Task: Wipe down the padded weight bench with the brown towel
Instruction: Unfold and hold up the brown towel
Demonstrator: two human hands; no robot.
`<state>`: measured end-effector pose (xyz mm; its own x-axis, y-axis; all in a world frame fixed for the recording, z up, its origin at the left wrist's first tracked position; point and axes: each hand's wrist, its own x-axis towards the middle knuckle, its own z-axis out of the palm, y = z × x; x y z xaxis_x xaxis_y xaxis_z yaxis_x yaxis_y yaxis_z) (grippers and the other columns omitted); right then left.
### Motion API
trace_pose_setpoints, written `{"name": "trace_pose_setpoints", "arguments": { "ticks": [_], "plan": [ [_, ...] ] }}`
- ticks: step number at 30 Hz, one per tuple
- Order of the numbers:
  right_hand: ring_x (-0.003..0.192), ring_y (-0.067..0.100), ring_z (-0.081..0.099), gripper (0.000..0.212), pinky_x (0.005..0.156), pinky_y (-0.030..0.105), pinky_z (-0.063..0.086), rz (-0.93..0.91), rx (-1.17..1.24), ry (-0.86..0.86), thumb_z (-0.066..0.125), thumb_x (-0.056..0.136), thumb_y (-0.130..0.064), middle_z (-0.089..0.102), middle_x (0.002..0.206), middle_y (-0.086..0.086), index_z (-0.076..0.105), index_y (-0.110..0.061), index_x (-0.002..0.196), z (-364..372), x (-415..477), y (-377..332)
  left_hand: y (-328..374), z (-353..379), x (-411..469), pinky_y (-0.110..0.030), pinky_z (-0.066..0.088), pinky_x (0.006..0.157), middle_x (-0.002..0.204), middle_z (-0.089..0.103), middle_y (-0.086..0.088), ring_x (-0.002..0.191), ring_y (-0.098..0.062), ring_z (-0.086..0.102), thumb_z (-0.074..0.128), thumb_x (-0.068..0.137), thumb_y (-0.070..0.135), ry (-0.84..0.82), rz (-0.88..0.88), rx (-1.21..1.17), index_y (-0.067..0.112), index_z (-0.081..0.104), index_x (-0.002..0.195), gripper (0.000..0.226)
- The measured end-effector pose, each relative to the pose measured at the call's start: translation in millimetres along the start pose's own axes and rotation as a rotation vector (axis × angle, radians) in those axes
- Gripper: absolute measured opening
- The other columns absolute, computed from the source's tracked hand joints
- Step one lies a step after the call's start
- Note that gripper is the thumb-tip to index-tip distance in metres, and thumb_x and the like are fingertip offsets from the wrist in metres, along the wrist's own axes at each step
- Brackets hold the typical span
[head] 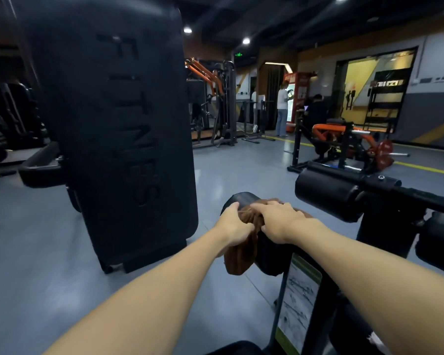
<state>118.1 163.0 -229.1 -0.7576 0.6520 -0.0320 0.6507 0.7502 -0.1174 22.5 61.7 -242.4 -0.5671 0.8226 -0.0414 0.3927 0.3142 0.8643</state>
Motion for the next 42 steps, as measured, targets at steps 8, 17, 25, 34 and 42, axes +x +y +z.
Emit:
{"name": "trace_pose_setpoints", "arguments": {
  "ticks": [8, 17, 25, 34, 42],
  "plan": [
    [0.119, 0.037, 0.044, 0.019, 0.09, 0.045, 0.036, -0.033, -0.106, 0.323, 0.044, 0.095, -0.015, 0.049, 0.122, 0.012, 0.043, -0.013, 0.113, 8.7, -21.2, -21.3, -28.2, 12.8, -5.9, -0.036, 0.053, 0.072, 0.087, 0.065, -0.004, 0.082, -0.023, 0.061, 0.056, 0.082, 0.005, 0.169, 0.055, 0.008, 0.006, 0.068, 0.103, 0.024],
    [0.068, 0.016, 0.04, 0.003, 0.057, 0.033, 0.032, -0.18, 0.663, 0.442, 0.034, 0.099, -0.011, 0.047, 0.084, 0.005, 0.036, -0.01, 0.101, -23.2, -96.3, -64.1, -42.7, -23.9, -99.6, -0.05, 0.037, 0.099, 0.135, 0.059, 0.003, 0.127, -0.024, 0.051, 0.066, 0.08, 0.042, 0.18, -0.111, -0.314, 0.016, 0.044, 0.143, 0.071],
    [0.074, 0.016, 0.044, 0.004, 0.06, 0.027, 0.035, -0.147, 1.111, 0.409, 0.037, 0.098, -0.013, 0.044, 0.08, 0.001, 0.041, -0.012, 0.099, -36.6, -133.1, -97.4, -35.5, -56.2, -174.3, -0.057, 0.048, 0.094, 0.114, 0.073, -0.003, 0.111, -0.03, 0.064, 0.058, 0.084, 0.061, -0.038, -0.177, -0.482, 0.032, 0.068, 0.114, 0.042],
    [0.088, 0.027, 0.068, 0.029, 0.066, 0.038, 0.06, -0.07, 1.529, 0.073, 0.034, 0.099, -0.011, 0.067, 0.103, 0.017, 0.056, -0.007, 0.117, -15.5, -177.9, -122.1, -33.8, -86.7, -227.1, -0.041, 0.059, 0.082, 0.103, 0.073, -0.018, 0.09, -0.028, 0.071, 0.052, 0.099, 0.01, 0.422, 0.018, -0.669, 0.009, 0.07, 0.099, 0.018],
    [0.061, 0.021, 0.069, 0.004, 0.048, 0.027, 0.051, -0.241, 1.524, -0.212, 0.063, 0.093, -0.007, 0.072, 0.076, 0.012, 0.066, -0.005, 0.094, -27.4, -229.7, -142.2, -33.4, -129.5, -259.9, -0.038, 0.058, 0.084, 0.104, 0.073, -0.008, 0.094, -0.023, 0.069, 0.046, 0.1, 0.009, 0.62, 0.074, -0.418, 0.018, 0.072, 0.102, 0.028]
  ]
}}
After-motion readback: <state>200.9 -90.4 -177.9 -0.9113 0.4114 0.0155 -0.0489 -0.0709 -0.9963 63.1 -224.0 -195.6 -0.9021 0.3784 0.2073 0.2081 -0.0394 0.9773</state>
